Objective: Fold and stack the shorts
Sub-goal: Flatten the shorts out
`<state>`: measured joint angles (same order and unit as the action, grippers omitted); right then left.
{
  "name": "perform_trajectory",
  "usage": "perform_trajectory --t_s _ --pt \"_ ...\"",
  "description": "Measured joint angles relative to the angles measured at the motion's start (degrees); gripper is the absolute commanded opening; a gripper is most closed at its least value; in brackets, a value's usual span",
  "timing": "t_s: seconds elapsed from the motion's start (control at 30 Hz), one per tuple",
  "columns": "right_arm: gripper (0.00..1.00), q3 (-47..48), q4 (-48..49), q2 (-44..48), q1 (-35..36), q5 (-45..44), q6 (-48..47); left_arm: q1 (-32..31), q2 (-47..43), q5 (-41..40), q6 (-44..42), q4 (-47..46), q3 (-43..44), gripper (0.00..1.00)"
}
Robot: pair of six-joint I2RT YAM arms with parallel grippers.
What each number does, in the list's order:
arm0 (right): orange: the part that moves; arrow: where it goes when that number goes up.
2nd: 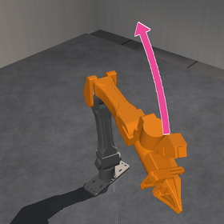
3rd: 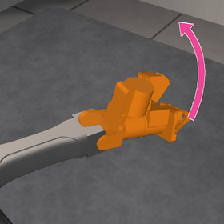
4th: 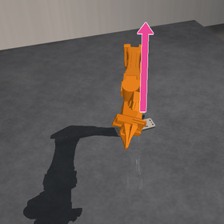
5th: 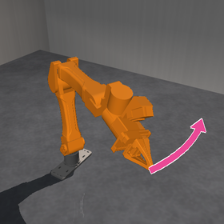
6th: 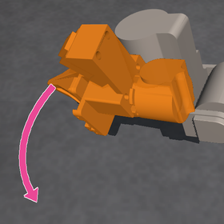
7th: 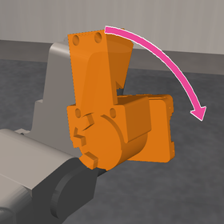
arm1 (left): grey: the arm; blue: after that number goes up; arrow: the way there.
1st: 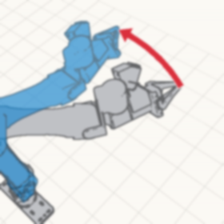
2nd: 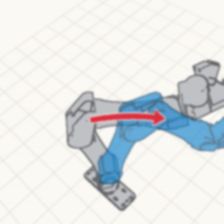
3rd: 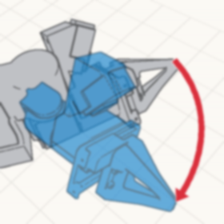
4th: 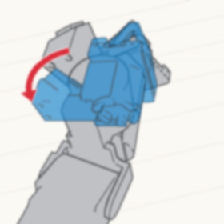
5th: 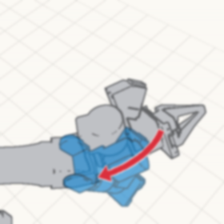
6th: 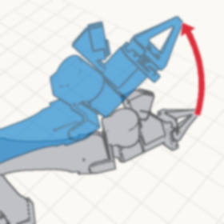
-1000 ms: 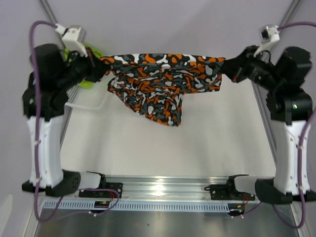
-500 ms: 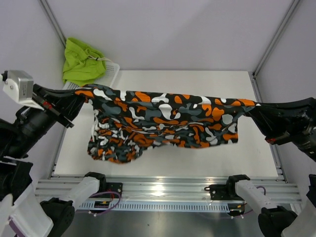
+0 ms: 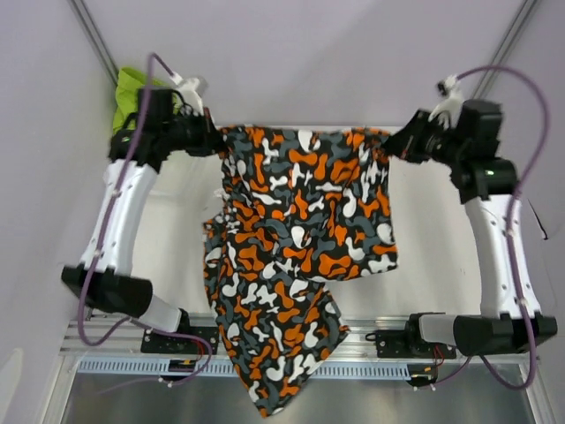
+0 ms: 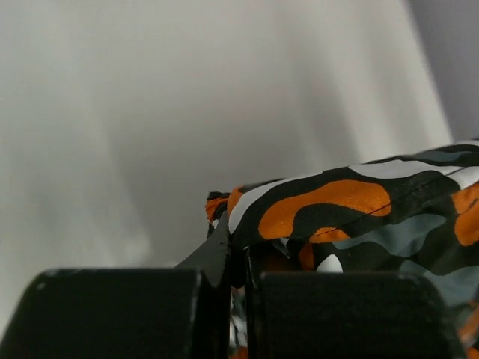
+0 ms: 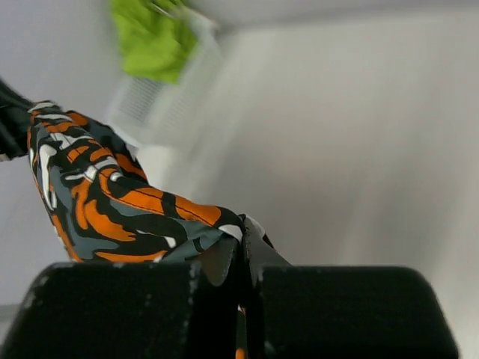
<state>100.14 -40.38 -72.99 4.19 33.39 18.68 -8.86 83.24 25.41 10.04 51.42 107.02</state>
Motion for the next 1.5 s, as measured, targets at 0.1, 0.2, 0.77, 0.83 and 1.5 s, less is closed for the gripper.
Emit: perform_trajectory --t_s 0.1,0.2,0.77,0.83,1.5 --pt "0.0 -16.94 2.08 -0.92 -2.12 -1.68 2.49 0.02 5.53 -1.62 -0.22 -0.94 -10.29 0.0" --pt "0.0 -28.65 5.55 -0.33 -3.67 -2.56 4.48 -0.09 10.12 -2.86 0.07 -1.18 -15.28 0.0" --pt "0.0 -34.36 25.77 -18.78 -9.14 -11.15 9.2 -5.09 50.21 -6.38 3.08 -3.67 23.96 0.91" --pt "0.08 -31.63 26.99 -23.43 -10.88 -13.25 10.73 -5.09 53.64 -7.23 4.39 -4.24 28.26 0.99" --pt "0.48 -22.21 23.63 -24.35 -8.13 -23.93 8.81 -1.6 29.53 -19.21 7.1 -19.15 -14.56 0.99"
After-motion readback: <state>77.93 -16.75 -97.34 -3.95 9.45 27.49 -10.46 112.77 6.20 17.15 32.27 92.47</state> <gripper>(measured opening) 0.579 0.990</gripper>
